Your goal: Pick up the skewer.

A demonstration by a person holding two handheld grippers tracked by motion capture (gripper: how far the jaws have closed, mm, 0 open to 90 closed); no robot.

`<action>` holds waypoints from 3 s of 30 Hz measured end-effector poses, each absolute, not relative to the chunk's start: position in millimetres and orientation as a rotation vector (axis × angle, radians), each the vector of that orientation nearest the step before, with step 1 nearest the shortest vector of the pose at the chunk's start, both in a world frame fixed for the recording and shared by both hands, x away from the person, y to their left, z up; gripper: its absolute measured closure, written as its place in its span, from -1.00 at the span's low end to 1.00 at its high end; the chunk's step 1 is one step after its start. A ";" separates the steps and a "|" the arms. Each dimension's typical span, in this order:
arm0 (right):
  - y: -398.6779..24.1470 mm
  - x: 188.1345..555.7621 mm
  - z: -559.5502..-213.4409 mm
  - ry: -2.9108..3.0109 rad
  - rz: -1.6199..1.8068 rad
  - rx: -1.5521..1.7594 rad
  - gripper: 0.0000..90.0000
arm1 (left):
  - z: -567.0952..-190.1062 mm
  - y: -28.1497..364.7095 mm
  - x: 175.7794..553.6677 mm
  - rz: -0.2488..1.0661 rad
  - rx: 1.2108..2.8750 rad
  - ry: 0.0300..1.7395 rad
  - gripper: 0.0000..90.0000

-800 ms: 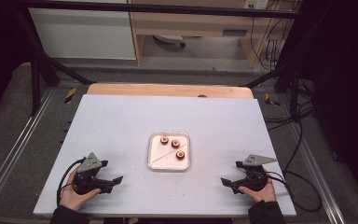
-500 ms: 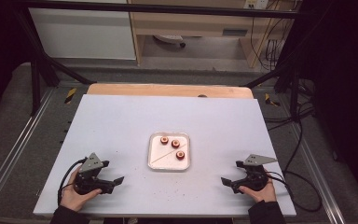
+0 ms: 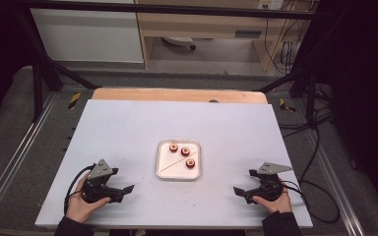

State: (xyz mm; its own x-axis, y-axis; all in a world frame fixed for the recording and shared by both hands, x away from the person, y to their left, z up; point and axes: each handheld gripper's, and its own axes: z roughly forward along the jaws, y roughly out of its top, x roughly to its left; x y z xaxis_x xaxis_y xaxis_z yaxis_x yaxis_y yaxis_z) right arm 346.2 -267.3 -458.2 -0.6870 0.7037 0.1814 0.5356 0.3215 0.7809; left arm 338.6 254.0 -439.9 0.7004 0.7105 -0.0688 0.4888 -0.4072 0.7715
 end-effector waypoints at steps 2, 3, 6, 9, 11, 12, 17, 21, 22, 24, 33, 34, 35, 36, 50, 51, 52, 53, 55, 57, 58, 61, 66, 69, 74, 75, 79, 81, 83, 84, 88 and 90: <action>-267.5 345.8 -458.1 2.391 1.300 1.131 -0.98 | -437.5 247.7 339.6 0.331 2.099 0.903 -0.77; -267.6 346.0 -458.0 2.391 1.298 1.133 -0.98 | -437.5 247.7 339.6 0.331 2.099 0.903 -0.78; -266.9 346.2 -458.8 2.395 1.293 1.133 -0.98 | -433.4 239.0 341.0 0.325 2.114 0.895 -0.80; -266.8 346.5 -458.9 2.397 1.294 1.131 -0.98 | -430.2 234.8 341.9 0.329 2.118 0.891 -0.80; -267.1 346.1 -458.6 2.396 1.292 1.131 -0.98 | -427.0 230.2 343.3 0.330 2.123 0.882 -0.80; -267.2 346.0 -458.2 2.395 1.291 1.135 -0.98 | -425.3 227.4 343.9 0.333 2.126 0.877 -0.80; -266.6 346.7 -459.1 2.397 1.292 1.128 -0.98 | -416.6 211.5 346.4 0.344 2.137 0.840 -0.78; -266.6 346.4 -459.0 2.397 1.293 1.129 -0.98 | -411.4 196.3 350.8 0.348 2.146 0.834 -0.76; -266.6 346.4 -459.0 2.400 1.291 1.131 -0.98 | -411.4 196.3 350.8 0.348 2.146 0.834 -0.75; -266.2 346.5 -459.5 2.404 1.285 1.132 -0.98 | -410.2 187.8 355.8 0.349 2.155 0.835 -0.74; -265.9 346.5 -459.8 2.407 1.280 1.131 -0.98 | -410.7 169.1 368.0 0.336 2.167 0.839 -0.67; -265.7 346.4 -460.0 2.406 1.280 1.133 -0.98 | -410.7 166.9 369.3 0.336 2.169 0.838 -0.67; -265.7 346.4 -460.0 2.406 1.280 1.133 -0.98 | -410.6 164.6 370.7 0.338 2.174 0.837 -0.67; -265.6 346.5 -460.0 2.411 1.277 1.133 -0.98 | -410.6 162.5 372.2 0.338 2.174 0.839 -0.65; -265.5 346.5 -460.3 2.412 1.272 1.129 -0.98 | -417.9 127.3 392.7 0.339 2.226 0.808 -0.29; -265.4 346.5 -460.2 2.412 1.274 1.129 -0.98 | -419.3 125.4 394.6 0.340 2.230 0.812 -0.25; -265.5 346.6 -460.3 2.413 1.273 1.127 -0.98 | -420.5 123.6 396.6 0.339 2.235 0.816 -0.21; -265.4 346.6 -460.2 2.413 1.274 1.129 -0.98 | -421.7 121.7 398.5 0.340 2.237 0.821 -0.18; -265.5 346.6 -460.2 2.413 1.273 1.127 -0.98 | -424.0 118.8 401.8 0.338 2.245 0.824 -0.08; -265.5 346.5 -460.1 2.412 1.276 1.129 -0.98 | -427.0 116.6 405.1 0.322 2.249 0.825 0.03; -265.5 346.5 -460.1 2.412 1.276 1.130 -0.98 | -428.7 115.5 406.4 0.320 2.255 0.828 0.03; -265.5 346.5 -460.2 2.412 1.277 1.127 -0.98 | -433.4 113.6 409.8 0.318 2.266 0.832 0.26; -265.4 346.4 -460.1 2.412 1.278 1.131 -0.98 | -438.2 112.9 413.6 0.298 2.280 0.831 0.53; -265.3 346.5 -460.2 2.413 1.278 1.128 -0.98 | -441.0 112.5 415.0 0.297 2.284 0.832 0.65; -265.4 346.5 -460.2 2.413 1.277 1.129 -0.98 | -441.3 112.1 415.0 0.304 2.291 0.816 0.81; -265.3 346.5 -460.3 2.414 1.278 1.128 -0.98 | -441.3 112.2 415.1 0.305 2.291 0.815 0.84; -265.4 346.6 -460.3 2.414 1.275 1.127 -0.98 | -442.0 111.5 415.0 0.302 2.289 0.806 0.94; -265.3 346.5 -460.3 2.414 1.277 1.129 -0.98 | -442.3 110.4 414.1 0.300 2.290 0.790 0.95; -265.3 346.9 -460.5 2.416 1.274 1.126 -0.98 | -442.4 110.0 413.8 0.304 2.290 0.788 0.95; -265.1 346.7 -460.5 2.416 1.275 1.129 -0.98 | -442.3 110.0 413.7 0.305 2.294 0.782 0.96; -265.0 346.8 -460.7 2.417 1.275 1.128 -0.97 | -442.2 110.0 412.8 0.309 2.295 0.779 0.97; -264.8 346.8 -460.8 2.417 1.277 1.129 -0.97 | -441.8 110.5 412.5 0.304 2.292 0.782 0.97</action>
